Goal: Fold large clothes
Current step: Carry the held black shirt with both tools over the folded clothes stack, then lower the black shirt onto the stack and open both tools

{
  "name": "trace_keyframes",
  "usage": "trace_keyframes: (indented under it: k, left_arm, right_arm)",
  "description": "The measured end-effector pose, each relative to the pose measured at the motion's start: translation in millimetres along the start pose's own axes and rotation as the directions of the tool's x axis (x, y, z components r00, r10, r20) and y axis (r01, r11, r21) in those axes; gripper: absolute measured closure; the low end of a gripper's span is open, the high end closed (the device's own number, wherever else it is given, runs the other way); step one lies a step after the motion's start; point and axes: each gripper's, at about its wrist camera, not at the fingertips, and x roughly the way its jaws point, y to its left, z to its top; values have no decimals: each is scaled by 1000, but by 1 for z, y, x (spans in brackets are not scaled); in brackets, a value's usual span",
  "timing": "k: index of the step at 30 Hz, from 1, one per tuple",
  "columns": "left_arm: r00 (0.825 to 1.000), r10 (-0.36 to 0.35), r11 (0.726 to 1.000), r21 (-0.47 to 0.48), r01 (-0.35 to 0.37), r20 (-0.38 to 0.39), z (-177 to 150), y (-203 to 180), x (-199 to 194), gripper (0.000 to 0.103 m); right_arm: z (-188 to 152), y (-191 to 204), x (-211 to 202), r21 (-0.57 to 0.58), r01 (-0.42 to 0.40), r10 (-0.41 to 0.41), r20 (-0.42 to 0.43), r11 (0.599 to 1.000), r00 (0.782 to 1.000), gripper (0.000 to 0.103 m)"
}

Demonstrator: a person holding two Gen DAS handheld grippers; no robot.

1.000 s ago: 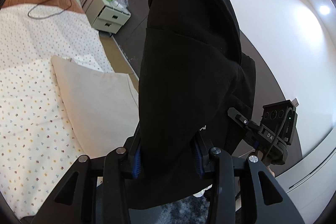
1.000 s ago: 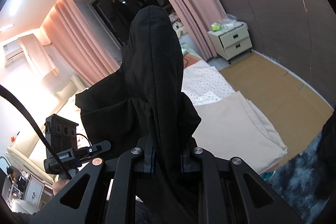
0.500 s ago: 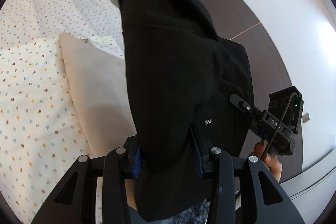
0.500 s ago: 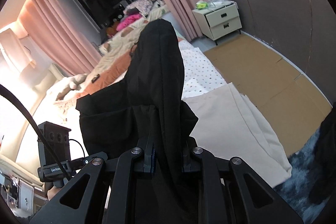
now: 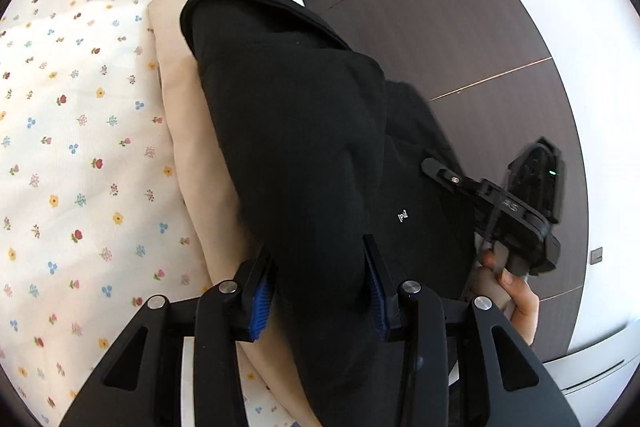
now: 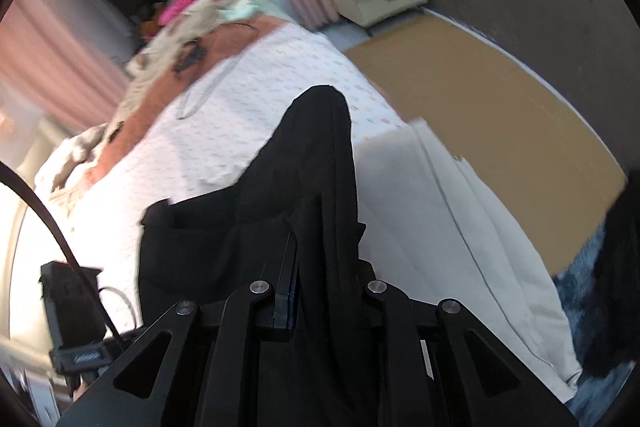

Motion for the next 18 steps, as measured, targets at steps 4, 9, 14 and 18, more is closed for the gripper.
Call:
trace_keyframes:
  k: [4, 9, 14, 18]
  left_arm:
    - [1000, 7, 1000, 28, -6, -22, -3, 0, -9, 51]
    - [999, 40, 998, 42, -40, 17, -1, 2, -27, 31]
    - [997, 45, 997, 58, -49, 63, -2, -4, -50, 31]
    - [995, 51, 993, 99, -59, 87, -5, -14, -62, 31]
  right_arm:
    - [3, -10, 2, 52, 77, -77, -12, 996, 997, 66]
    - [-10, -19, -45, 103, 95, -101, 62, 990, 993, 40]
    - [-57, -25, -116, 127, 143, -160, 132, 981, 978, 38]
    - [-104, -36, -156, 175, 162, -189, 153, 971, 970, 38]
